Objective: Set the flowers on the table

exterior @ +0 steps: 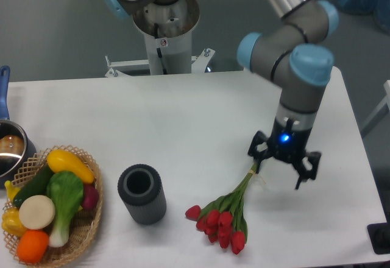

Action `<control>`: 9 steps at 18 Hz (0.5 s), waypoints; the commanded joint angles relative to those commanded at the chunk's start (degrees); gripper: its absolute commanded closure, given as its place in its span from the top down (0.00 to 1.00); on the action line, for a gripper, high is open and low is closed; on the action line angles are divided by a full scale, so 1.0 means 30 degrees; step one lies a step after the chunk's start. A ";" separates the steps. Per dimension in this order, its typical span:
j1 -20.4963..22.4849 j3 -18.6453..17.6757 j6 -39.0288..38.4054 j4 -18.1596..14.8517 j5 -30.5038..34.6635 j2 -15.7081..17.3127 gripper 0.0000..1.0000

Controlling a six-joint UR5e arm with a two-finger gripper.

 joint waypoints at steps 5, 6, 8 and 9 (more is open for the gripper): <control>-0.0030 -0.0118 0.0088 -0.0437 0.0554 0.2165 1.00; -0.0087 -0.0234 0.0204 -0.0729 0.1165 0.2575 1.00; -0.0204 -0.0672 0.1107 -0.1693 0.3734 0.3629 1.00; -0.0234 -0.0674 0.1810 -0.2279 0.4301 0.3721 1.00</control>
